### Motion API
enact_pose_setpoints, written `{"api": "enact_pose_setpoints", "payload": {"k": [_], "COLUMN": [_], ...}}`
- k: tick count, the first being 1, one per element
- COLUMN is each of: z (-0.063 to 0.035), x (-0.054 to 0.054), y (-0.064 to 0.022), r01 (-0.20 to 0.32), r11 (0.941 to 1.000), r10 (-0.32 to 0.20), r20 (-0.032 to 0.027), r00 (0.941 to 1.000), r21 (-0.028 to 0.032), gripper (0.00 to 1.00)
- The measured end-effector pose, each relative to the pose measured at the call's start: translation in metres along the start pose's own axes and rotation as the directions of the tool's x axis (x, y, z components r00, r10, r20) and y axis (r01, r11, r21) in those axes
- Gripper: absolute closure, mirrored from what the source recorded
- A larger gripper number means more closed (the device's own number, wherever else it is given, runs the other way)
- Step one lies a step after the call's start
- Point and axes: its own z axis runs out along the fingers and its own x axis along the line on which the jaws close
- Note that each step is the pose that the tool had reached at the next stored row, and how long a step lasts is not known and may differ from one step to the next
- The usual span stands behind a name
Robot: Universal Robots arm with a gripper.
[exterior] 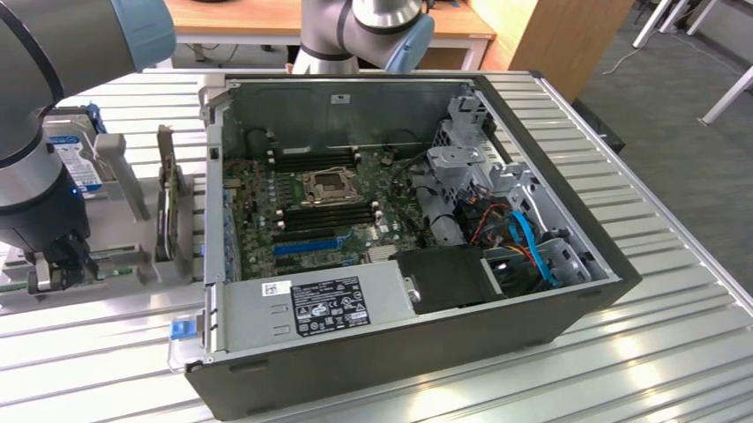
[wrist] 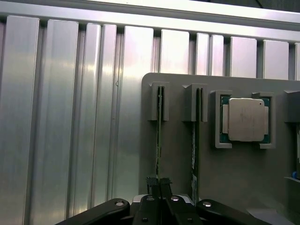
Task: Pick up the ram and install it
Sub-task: 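Pick up the ram and move it above insertion slot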
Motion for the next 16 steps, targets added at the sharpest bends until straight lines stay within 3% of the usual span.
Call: {"api": "enact_pose_setpoints", "payload": {"k": [16], "z": [-0.01], "x": [-0.0008], "y": [-0.001], "r01": [0.0], "r11": [1.0], "r10": [0.0], "r20": [0.0], "r00": [1.0], "r21": [-0.0001], "gripper": [0.88]}}
